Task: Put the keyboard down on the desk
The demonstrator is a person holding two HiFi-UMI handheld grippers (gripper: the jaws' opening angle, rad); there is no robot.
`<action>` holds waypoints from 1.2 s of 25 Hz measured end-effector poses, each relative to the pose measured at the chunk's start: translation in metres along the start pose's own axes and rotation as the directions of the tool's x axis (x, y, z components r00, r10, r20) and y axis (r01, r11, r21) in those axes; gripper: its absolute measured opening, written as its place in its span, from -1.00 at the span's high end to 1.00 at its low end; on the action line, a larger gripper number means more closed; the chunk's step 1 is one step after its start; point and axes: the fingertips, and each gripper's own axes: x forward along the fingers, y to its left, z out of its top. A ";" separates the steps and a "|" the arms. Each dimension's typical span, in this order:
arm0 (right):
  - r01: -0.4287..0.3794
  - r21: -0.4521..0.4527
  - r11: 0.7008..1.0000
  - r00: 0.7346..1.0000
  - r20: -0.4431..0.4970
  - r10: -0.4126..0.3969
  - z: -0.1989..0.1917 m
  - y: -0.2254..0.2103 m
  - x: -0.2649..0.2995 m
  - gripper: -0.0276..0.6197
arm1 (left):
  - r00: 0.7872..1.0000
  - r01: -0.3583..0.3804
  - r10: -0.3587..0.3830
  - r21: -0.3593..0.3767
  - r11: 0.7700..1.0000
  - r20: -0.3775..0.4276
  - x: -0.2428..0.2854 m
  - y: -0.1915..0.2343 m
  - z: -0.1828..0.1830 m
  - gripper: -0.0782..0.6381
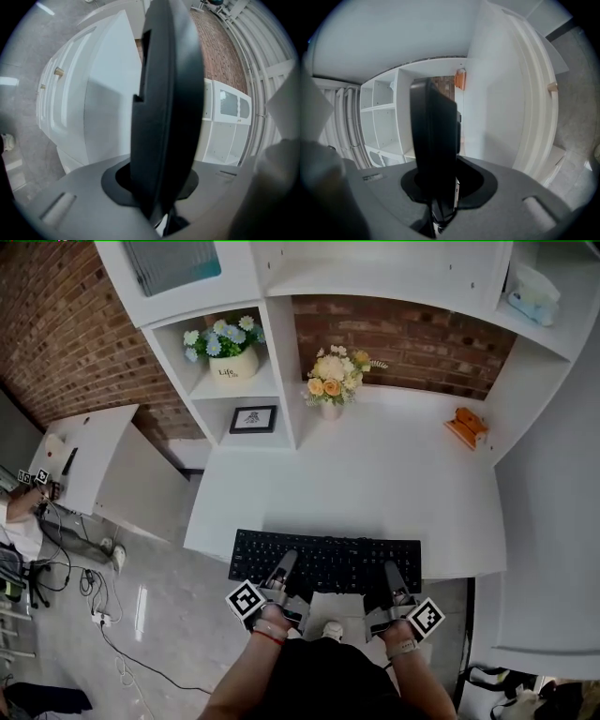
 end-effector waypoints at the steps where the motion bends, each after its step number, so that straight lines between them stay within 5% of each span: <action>1: 0.000 0.003 1.000 1.000 0.000 0.000 0.003 -0.002 0.001 0.70 | 1.000 0.000 0.000 0.003 1.000 -0.003 0.003 0.000 -0.001 0.58; 30: 0.092 0.020 0.996 0.995 0.043 -0.092 0.073 -0.025 0.057 0.70 | 0.990 -0.102 0.101 -0.013 0.995 -0.098 0.103 0.020 -0.013 0.58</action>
